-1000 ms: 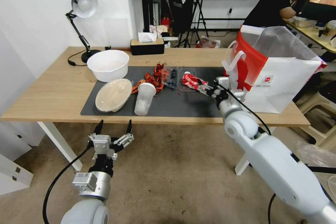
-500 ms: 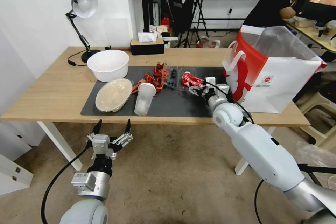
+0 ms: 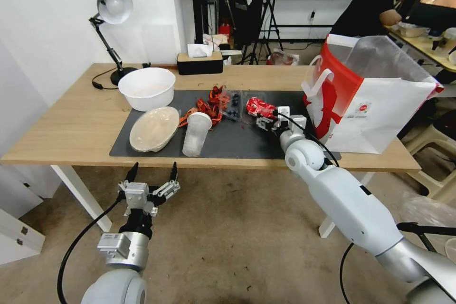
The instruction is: Pick up the trash from the table and place it into the takeout bag.
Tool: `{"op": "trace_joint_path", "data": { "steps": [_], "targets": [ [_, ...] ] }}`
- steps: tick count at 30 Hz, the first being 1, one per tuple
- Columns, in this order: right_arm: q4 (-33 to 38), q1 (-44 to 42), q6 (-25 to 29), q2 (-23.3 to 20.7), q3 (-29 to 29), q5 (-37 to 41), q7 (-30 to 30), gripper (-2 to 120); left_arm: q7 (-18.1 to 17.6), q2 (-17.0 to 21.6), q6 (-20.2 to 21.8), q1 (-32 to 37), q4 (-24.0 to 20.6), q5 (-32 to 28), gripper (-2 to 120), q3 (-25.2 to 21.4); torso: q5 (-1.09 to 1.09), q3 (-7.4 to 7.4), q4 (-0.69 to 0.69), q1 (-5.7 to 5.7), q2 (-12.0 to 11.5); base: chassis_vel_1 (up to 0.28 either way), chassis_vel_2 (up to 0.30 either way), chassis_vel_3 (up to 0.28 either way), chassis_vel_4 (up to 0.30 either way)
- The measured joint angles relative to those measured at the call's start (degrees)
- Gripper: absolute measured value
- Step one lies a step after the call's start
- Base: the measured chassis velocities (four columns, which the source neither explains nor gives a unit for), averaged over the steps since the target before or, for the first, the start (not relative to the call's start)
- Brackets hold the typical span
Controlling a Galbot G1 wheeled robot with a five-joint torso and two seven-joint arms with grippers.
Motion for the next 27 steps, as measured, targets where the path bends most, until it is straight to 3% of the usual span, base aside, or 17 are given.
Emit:
{"op": "trace_joint_path", "data": {
  "steps": [8, 14, 27],
  "targets": [
    [-0.27, 0.17, 0.17, 0.22, 0.2, -0.38, -0.36, 59, -0.01, 0.13, -0.31, 0.03, 0.14, 0.04, 100, -0.11, 0.0, 0.0, 0.0, -0.01, 0.0, 0.0, 0.0, 0.0, 0.0],
    [-0.42, 0.12, 0.1, 0.78, 0.11, -0.84, -0.16, 39, -0.11, 0.12, -1.1, 0.33, 0.39, 0.04, 100, -0.3, 0.0, 0.0, 0.0, -0.01, 0.01, 0.0, 0.0, 0.0, 0.0],
    [0.46, -0.54, 0.07, 0.46, 0.12, -1.08, -0.12, 10, -0.15, -0.1, -2.02, 0.5, 0.89, 0.34, 100, -0.18, 0.0, 0.0, 0.0, -0.01, 0.01, 0.0, 0.0, 0.0, 0.0]
  ]
}}
